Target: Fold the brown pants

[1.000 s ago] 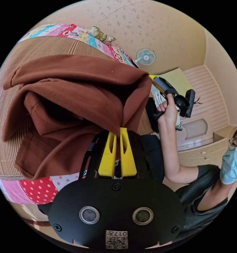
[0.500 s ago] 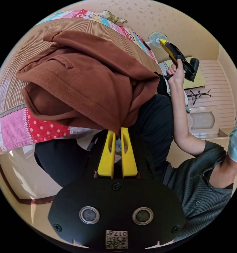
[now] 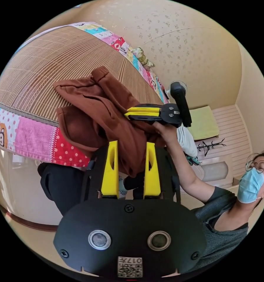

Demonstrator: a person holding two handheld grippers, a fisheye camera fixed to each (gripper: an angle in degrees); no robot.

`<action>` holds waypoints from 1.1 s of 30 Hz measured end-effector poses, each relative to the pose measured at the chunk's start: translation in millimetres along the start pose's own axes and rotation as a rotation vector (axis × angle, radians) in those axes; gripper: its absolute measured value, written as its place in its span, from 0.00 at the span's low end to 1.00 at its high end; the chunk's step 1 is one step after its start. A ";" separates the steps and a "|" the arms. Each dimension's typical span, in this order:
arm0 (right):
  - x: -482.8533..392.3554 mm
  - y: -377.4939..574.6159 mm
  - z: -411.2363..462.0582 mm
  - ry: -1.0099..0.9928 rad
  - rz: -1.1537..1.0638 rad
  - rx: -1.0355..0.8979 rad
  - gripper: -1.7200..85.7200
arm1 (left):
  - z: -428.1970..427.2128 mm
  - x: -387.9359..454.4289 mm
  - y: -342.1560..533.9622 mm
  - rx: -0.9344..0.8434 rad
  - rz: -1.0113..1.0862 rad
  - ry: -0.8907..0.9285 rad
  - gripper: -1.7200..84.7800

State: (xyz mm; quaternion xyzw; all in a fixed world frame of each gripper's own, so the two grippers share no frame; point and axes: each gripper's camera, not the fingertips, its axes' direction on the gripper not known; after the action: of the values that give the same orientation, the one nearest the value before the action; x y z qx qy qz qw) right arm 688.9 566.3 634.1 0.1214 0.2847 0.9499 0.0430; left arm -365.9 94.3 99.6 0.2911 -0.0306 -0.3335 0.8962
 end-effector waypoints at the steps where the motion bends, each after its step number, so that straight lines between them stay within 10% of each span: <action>1: 3.5 0.5 -6.5 0.030 0.004 0.007 0.07 | 6.8 8.0 -4.7 -0.007 0.012 -0.067 0.11; 6: 147.1 50.6 -123.0 0.282 0.418 0.288 0.05 | 7.8 45.5 -12.2 0.027 0.134 -0.234 0.09; 13: 337.3 254.0 -144.6 -0.082 1.287 0.601 0.05 | 30.0 49.5 -2.0 0.101 0.152 -0.171 0.18; 24: 306.8 257.9 -61.1 -0.466 0.950 0.207 0.06 | 117.4 73.4 -7.0 0.081 0.158 -0.214 0.20; 33: 288.4 176.2 24.0 -0.332 0.667 -0.318 0.03 | 153.1 133.8 -27.4 0.203 0.249 -0.407 0.15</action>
State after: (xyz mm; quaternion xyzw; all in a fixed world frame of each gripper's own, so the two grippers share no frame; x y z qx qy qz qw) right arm 414.0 475.5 810.1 0.3507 0.0684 0.9114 -0.2041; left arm -316.1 -81.4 193.0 0.3005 -0.2789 -0.2676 0.8720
